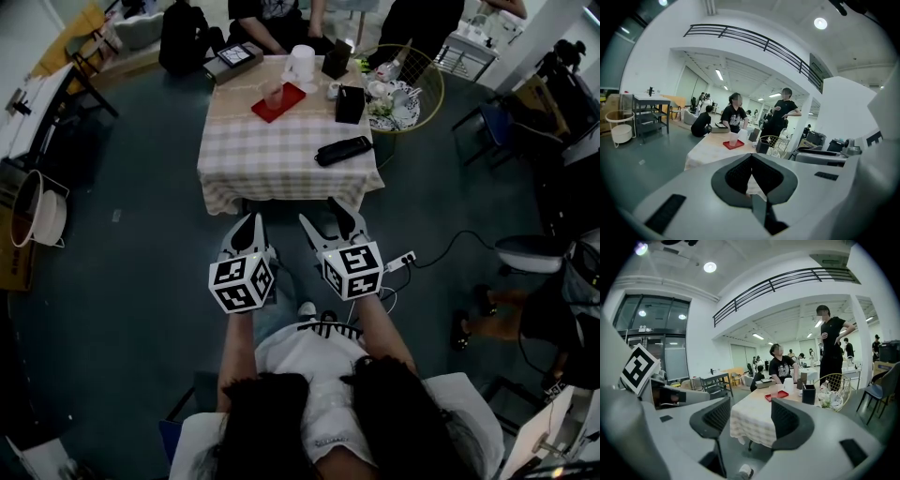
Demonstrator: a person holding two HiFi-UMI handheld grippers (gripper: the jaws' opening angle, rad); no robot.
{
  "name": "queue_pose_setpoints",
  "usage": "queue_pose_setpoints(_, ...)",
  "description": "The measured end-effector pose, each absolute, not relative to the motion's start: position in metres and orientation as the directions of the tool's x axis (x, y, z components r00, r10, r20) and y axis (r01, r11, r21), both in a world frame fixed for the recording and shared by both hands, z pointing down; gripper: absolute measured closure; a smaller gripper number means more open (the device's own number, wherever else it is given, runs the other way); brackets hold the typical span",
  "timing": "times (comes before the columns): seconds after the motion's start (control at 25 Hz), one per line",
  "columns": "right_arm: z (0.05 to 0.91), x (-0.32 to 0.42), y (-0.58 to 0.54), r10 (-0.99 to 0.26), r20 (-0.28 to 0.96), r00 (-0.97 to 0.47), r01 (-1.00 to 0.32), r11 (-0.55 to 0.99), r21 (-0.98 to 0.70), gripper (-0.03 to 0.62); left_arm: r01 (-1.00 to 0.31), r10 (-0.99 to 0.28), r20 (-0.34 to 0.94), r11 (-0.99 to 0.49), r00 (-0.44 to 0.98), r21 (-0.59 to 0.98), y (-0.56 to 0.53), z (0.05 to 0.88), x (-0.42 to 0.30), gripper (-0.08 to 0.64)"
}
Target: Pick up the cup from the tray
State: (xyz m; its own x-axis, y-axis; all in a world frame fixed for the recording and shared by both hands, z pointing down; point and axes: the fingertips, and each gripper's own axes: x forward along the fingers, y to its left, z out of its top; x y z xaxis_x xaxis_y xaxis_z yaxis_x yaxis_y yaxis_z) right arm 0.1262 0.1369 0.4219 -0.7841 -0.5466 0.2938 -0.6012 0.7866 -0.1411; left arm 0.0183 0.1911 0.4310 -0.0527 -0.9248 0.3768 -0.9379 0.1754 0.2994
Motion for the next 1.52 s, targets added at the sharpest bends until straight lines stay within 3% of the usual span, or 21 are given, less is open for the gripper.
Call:
queue_pose_setpoints(0.84,0.424,-0.008,-0.039,-0.602,0.325,-0.729,-0.669,0.727,-0.155,0.322,-0.957,-0.913,0.406,0.091,0.030,0.276,0.008,0.433,-0.121,0.554)
queue_pose_setpoints(1.52,0.438,-0.080,-0.146,-0.682,0.315,-0.660,-0.725,0.688,-0.032,0.244,-0.951,-0.893,0.445,0.074,0.071,0.299,-0.087,0.458,-0.200,0.554)
